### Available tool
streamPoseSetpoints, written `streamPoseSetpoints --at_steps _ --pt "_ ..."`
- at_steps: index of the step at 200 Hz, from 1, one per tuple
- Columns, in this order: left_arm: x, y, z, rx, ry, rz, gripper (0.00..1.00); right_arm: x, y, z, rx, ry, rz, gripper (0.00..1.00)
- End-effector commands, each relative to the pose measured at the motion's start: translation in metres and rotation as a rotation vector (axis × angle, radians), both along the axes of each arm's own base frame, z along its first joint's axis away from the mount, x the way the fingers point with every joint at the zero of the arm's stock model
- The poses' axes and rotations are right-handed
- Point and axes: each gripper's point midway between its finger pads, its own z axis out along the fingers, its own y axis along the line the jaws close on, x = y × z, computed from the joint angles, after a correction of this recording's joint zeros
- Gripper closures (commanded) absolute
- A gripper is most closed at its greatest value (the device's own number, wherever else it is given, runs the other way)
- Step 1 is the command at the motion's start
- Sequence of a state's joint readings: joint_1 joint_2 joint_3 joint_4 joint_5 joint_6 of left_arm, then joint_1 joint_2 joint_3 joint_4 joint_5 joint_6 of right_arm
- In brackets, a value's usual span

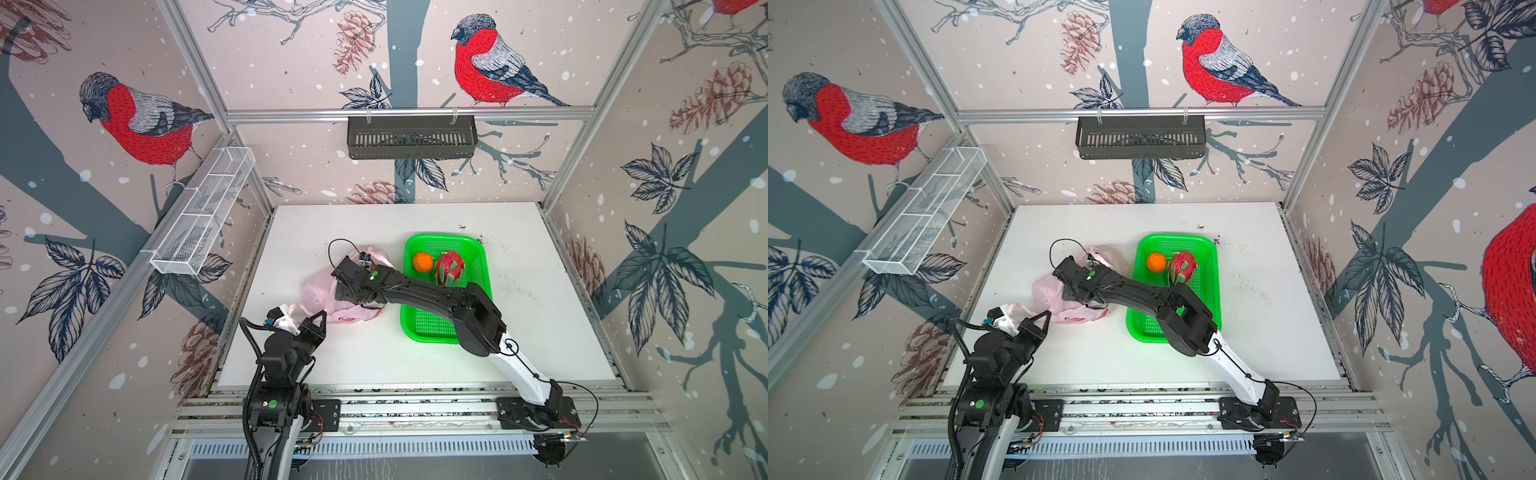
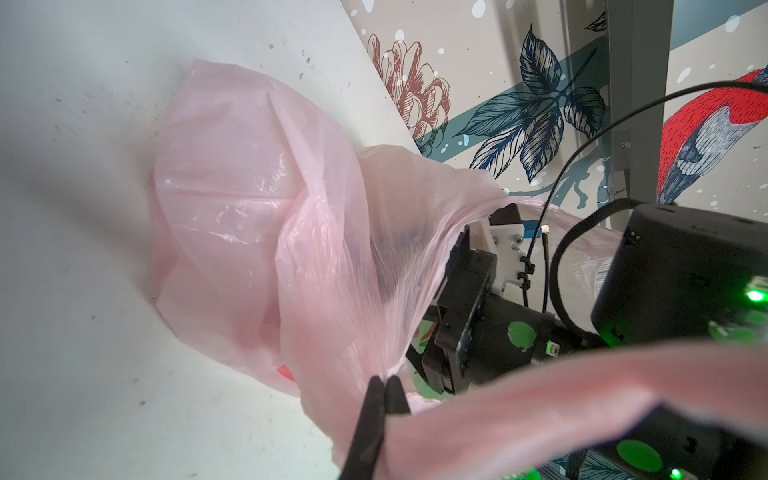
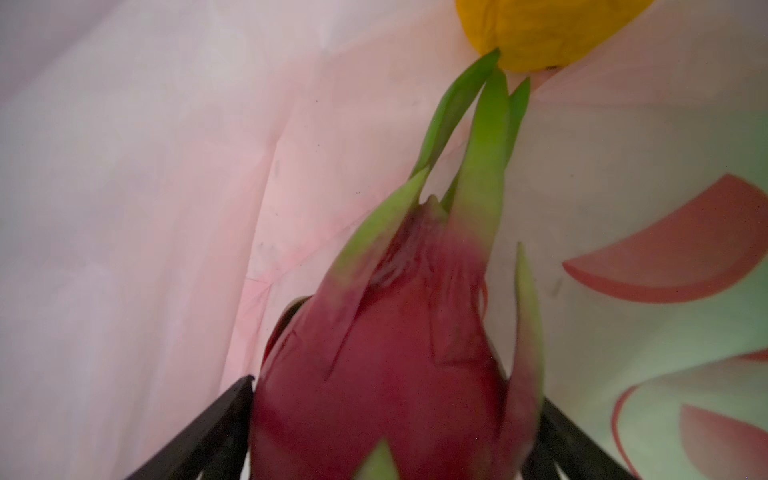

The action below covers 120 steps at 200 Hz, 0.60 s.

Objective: Untie the knot of the plastic bag and take out the fruit

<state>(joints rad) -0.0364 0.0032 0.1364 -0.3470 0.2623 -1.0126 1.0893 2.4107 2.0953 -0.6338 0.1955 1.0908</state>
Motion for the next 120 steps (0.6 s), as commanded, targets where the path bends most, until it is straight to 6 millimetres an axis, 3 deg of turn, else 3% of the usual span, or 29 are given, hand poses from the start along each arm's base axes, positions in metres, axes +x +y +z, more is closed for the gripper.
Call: streamPoseSetpoints --at_steps 1,42,120 --pt "0.0 -0.0032 0.002 0.006 -0.016 -0.022 1.0 0.001 0.0016 -0.0044 0.009 0.016 -0.007 0.07" --pt "0.0003 -0.0029 0.0001 0.008 -0.012 -0.02 1.0 0.003 0.0017 -0.011 0.008 0.023 -0.007 0.09" --pt "0.0003 -0.0015 -0.005 0.017 0.0 -0.014 1.0 0.0094 0.002 -0.0132 0.035 0.026 -0.002 0.28"
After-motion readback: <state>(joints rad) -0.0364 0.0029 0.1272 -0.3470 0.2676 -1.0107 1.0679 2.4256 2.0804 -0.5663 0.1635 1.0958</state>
